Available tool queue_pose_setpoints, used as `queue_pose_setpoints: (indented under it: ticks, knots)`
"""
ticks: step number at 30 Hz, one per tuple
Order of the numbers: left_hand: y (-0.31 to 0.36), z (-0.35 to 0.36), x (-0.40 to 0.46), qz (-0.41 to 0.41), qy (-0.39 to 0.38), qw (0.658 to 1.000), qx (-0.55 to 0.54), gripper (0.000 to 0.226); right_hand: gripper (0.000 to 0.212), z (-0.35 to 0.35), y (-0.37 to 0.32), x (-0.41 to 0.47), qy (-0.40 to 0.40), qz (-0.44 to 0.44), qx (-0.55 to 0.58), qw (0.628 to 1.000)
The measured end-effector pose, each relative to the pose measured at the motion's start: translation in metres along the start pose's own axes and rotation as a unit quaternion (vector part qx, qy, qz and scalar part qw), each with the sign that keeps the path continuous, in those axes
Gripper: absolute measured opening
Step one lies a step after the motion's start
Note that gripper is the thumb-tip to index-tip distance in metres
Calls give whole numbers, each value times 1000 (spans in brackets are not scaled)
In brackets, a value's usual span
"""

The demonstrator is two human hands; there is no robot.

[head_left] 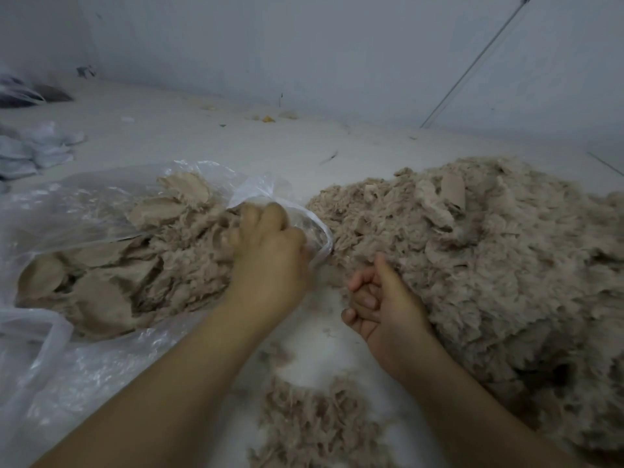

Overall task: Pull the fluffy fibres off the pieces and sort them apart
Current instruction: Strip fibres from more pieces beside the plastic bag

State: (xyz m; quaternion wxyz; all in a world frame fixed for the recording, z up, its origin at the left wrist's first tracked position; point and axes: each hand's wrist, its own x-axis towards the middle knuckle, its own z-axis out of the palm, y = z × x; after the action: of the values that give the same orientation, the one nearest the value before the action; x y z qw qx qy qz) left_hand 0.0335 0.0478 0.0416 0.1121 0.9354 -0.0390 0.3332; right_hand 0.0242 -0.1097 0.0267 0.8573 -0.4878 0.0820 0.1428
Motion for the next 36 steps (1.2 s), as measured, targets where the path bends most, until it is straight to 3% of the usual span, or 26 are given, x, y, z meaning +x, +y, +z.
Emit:
queue_pose_setpoints:
  ticks: [3, 5, 9, 13, 17, 19, 21, 24, 28, 31, 36]
  knots:
    - [32, 16, 11, -31, -173, 976, -132, 31, 63, 1, -2, 0, -5, -7, 24, 1000]
    - [40, 31, 19, -73, -228, 959, -152, 27, 62, 0, -2, 0, -6, -12, 34, 999]
    - [35, 39, 15, -125, -218, 944, -213, 31, 53, 2, -4, 0, -5, 5, 37, 999]
    - [23, 28, 3, -180, -210, 893, -356, 39, 52, 3, -2, 3, 20, 31, 33, 999]
    - [13, 16, -15, -255, -190, 812, -489, 28, 64, 3, 0, 4, 56, 40, 20, 997]
    - [9, 10, -20, -282, -146, 773, -549, 25, 48, 3, 0, 5, 67, 39, 13, 997]
    - [4, 4, -18, -279, -114, 739, -602, 19, 46, 3, 0, 5, 70, 42, 17, 997]
    - [2, 0, -16, -258, -124, 698, -656, 13, 28, 0, 1, 2, 19, 19, -9, 1000]
    - [11, 3, -24, -265, -165, 693, -650, 12, 20, -2, 1, -5, -71, -31, -110, 991]
    - [13, 4, -24, -276, -160, 700, -639, 15, 15, -1, 2, -5, -44, -40, -106, 993]
    - [10, 0, -23, -292, -179, 696, -631, 18, 33, -3, 3, -3, -31, -37, -102, 994]
